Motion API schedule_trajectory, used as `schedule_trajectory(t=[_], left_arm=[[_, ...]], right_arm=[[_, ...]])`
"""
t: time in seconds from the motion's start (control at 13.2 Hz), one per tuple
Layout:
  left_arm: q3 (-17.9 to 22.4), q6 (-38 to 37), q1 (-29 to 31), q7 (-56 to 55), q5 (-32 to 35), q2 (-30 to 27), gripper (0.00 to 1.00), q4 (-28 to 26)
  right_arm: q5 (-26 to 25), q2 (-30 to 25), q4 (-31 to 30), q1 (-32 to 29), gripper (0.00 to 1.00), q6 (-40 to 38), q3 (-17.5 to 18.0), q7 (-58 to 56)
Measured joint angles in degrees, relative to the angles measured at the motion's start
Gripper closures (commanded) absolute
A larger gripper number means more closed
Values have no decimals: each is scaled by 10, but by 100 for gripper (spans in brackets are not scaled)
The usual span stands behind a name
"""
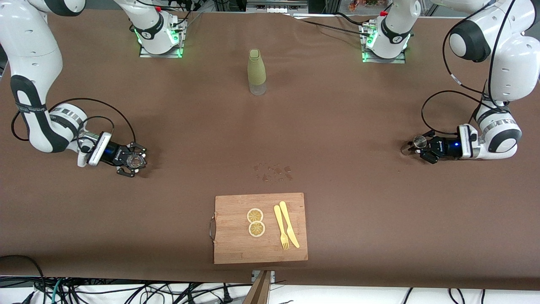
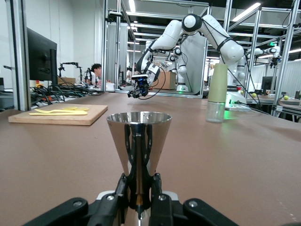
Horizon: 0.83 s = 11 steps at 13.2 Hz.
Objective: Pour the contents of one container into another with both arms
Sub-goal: 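Grasp the beaker with the right gripper while the left gripper grasps the jigger, then carry the beaker and jigger toward each other at the table middle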
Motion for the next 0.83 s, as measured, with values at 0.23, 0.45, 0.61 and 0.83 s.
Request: schedule_trajectory(t=[0.23, 0.45, 0.61, 0.83], left_arm=[[-1, 0, -2, 0, 0, 0, 100, 5], [-12, -1, -36, -6, -9, 0, 100, 8], [-19, 0, -83, -20, -33, -1, 100, 18], [-24, 22, -158, -68, -60, -1, 100, 41]], right_arm=[[0, 0, 23, 28, 100, -32, 20, 36], [-5, -1, 69, 83, 100, -45, 24, 94], [-18, -2, 116, 126, 100, -48, 25, 167], [-21, -3, 170, 199, 100, -49, 27, 255]])
